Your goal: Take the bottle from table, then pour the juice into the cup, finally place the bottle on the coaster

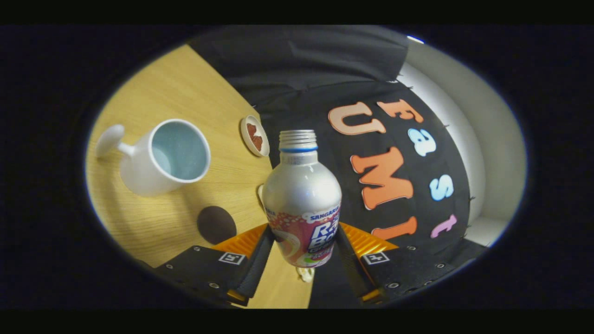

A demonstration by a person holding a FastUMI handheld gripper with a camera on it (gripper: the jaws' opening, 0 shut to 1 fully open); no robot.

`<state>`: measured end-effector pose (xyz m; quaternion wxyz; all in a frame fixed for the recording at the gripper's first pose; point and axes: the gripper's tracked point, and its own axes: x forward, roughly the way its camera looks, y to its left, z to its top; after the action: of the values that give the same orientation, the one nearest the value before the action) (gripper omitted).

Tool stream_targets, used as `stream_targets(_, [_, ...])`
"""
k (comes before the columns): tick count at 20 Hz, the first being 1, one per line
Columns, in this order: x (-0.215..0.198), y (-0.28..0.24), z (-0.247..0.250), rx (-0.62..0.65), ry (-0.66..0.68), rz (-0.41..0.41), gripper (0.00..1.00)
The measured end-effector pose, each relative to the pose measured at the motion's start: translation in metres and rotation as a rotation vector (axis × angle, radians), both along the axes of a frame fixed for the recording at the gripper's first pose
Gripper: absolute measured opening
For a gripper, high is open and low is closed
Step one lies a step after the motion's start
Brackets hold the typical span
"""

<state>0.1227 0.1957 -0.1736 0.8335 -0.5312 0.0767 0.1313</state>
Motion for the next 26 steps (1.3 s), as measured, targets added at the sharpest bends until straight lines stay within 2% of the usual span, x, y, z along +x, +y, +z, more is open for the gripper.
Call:
stream_targets(3, [-0.003, -0.004, -0.002, 0.188, 0.08, -0.02, 0.77])
stream_targets(8, [0.008, 0.006, -0.02, 0.579, 0.231, -0.062, 0.77])
stream_targets(14, [0.021, 0.022, -0.047, 0.893, 0.37, -0.133, 0.77])
stream_targets(20, [0.028, 0.029, -0.076, 0.998, 0.46, -0.182, 0.77])
stream_targets(26, [0.027, 0.03, -0.102, 1.025, 0.522, -0.23, 0.77])
